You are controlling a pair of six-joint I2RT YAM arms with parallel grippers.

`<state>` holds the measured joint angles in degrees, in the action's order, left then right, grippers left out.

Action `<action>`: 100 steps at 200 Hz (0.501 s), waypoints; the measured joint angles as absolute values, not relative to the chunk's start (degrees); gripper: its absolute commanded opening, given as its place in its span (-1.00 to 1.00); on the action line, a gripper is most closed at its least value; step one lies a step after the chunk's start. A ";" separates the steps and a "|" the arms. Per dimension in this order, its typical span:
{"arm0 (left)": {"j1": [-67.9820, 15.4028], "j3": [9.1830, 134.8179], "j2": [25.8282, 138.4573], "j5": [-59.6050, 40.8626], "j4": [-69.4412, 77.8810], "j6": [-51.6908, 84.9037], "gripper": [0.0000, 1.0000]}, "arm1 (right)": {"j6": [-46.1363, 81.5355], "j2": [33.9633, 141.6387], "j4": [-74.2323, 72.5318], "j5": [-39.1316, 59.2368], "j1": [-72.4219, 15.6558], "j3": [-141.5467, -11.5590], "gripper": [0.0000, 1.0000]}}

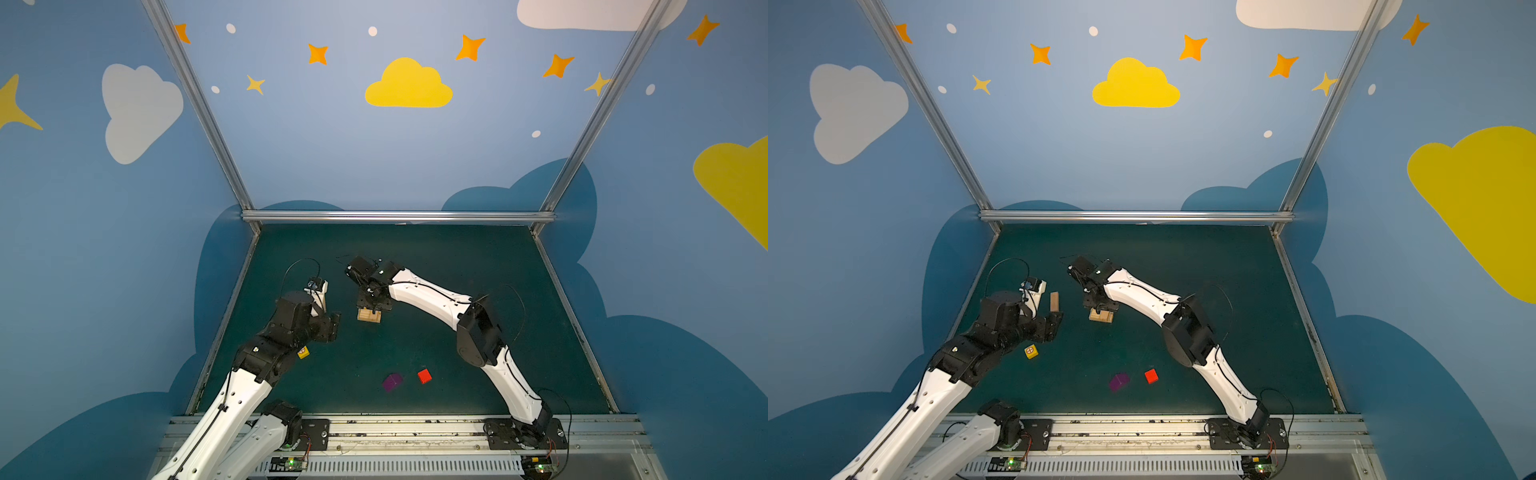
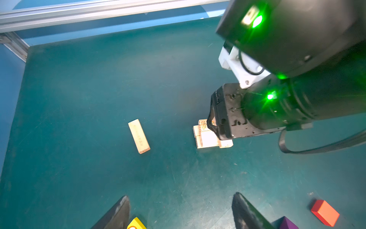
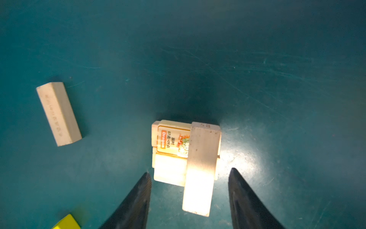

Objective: Build the wood block tower
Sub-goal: 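Open the right gripper to release the block marked 58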

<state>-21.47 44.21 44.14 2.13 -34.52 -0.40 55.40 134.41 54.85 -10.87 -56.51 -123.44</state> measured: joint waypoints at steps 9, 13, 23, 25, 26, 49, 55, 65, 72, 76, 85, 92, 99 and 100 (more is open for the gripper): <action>-21.37 44.21 44.14 2.26 -34.52 -0.40 0.61 | 55.24 134.23 54.61 -10.83 -56.51 -123.37 0.05; -21.37 44.21 44.14 2.26 -34.52 -0.40 0.61 | 55.20 134.17 54.43 -10.83 -56.51 -123.24 0.02; -21.26 44.21 44.14 2.28 -34.52 -0.40 0.62 | 55.13 133.97 53.91 -10.66 -56.42 -122.61 -0.04; -21.23 44.21 44.14 2.28 -34.50 -0.40 0.61 | 55.13 133.88 53.84 -10.59 -56.42 -122.48 -0.05; -21.23 44.21 44.14 2.28 -34.52 -0.40 0.61 | 55.16 133.88 53.80 -10.59 -56.42 -122.41 -0.05; -20.99 44.21 44.18 2.28 -34.50 -0.40 0.61 | 55.13 133.53 52.97 -9.39 -55.92 -120.42 -0.06; -20.99 44.21 44.23 2.28 -34.50 -0.40 0.61 | 55.13 133.53 52.82 -9.06 -55.83 -120.14 -0.06; -20.91 44.21 44.42 2.26 -34.48 -0.40 0.61 | 55.16 133.53 52.64 -8.54 -55.68 -119.72 -0.09; -20.86 44.21 44.62 2.24 -34.48 -0.40 0.62 | 55.20 133.53 52.62 -8.27 -55.55 -119.63 -0.11; -20.84 44.21 44.77 2.24 -34.46 -0.40 0.61 | 55.16 133.53 52.58 -8.19 -55.48 -119.59 -0.12; -20.73 44.21 45.04 2.22 -34.46 -0.40 0.61 | 55.18 133.53 52.38 -7.86 -55.33 -119.57 -0.14; -20.73 44.21 45.19 2.22 -34.46 -0.40 0.62 | 55.24 133.51 52.23 -7.70 -55.27 -119.57 -0.15; -20.71 44.18 45.25 2.22 -34.46 -0.40 0.61 | 55.22 133.51 52.07 -7.57 -55.22 -119.57 -0.15; -20.71 44.18 45.25 2.22 -34.46 -0.40 0.61 | 55.24 133.51 52.03 -7.55 -55.22 -119.57 -0.15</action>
<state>-20.71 44.18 45.25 2.22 -34.46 -0.40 55.24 133.51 52.03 -7.55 -55.22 -119.57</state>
